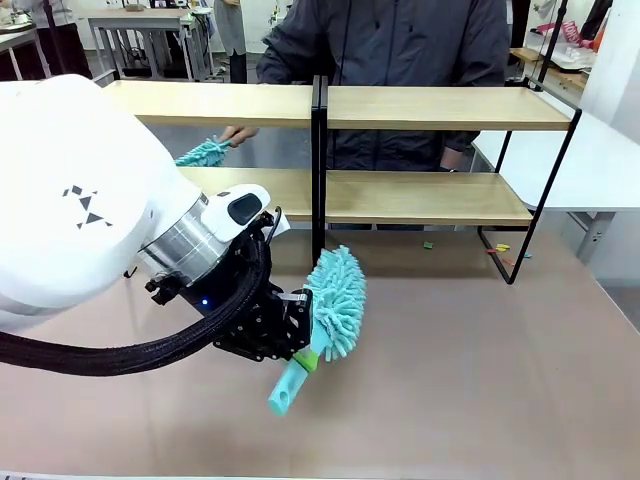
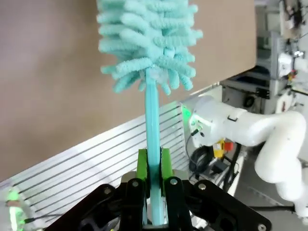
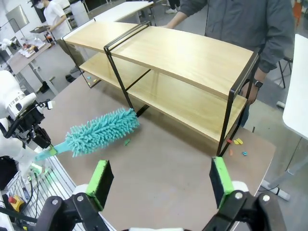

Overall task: Clean the shelves.
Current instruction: Clean another randomly selected level of the Shelf with the Duster.

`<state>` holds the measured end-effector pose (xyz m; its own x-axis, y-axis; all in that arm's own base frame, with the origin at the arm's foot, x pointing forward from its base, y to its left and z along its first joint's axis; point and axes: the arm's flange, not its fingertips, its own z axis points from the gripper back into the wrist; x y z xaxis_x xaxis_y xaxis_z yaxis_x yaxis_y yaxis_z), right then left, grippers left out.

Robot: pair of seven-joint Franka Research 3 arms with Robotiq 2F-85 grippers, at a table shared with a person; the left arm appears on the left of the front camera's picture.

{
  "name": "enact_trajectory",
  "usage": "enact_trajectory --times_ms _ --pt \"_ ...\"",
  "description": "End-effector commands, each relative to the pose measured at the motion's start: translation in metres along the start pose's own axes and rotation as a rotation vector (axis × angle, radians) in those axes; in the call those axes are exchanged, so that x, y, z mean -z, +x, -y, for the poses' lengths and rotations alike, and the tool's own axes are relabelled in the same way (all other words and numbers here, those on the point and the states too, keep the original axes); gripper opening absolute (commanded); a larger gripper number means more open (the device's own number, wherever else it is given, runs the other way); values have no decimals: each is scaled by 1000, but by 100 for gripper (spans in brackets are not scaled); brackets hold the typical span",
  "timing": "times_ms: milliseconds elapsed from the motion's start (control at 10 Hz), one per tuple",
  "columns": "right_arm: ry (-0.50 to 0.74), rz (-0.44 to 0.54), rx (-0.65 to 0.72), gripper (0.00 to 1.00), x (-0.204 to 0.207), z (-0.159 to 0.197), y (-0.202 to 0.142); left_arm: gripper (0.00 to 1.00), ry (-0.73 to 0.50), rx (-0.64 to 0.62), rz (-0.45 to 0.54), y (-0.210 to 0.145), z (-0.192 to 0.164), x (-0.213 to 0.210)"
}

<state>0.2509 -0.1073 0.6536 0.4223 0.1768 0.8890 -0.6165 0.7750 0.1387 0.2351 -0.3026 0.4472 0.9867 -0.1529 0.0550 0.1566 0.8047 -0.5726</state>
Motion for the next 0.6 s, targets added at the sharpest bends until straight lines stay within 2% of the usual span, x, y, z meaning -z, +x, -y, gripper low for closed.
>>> enact_trajectory --times_ms 0,100,300,500 --pt "9 5 -2 100 0 0 1 12 -95 105 -79 -2 -2 -1" --pt "9 5 -2 100 0 0 1 12 0 0 0 0 0 0" --pt "9 5 -2 100 0 0 1 12 42 46 -53 33 20 32" --pt "9 5 -2 100 0 0 1 12 82 85 16 58 40 50"
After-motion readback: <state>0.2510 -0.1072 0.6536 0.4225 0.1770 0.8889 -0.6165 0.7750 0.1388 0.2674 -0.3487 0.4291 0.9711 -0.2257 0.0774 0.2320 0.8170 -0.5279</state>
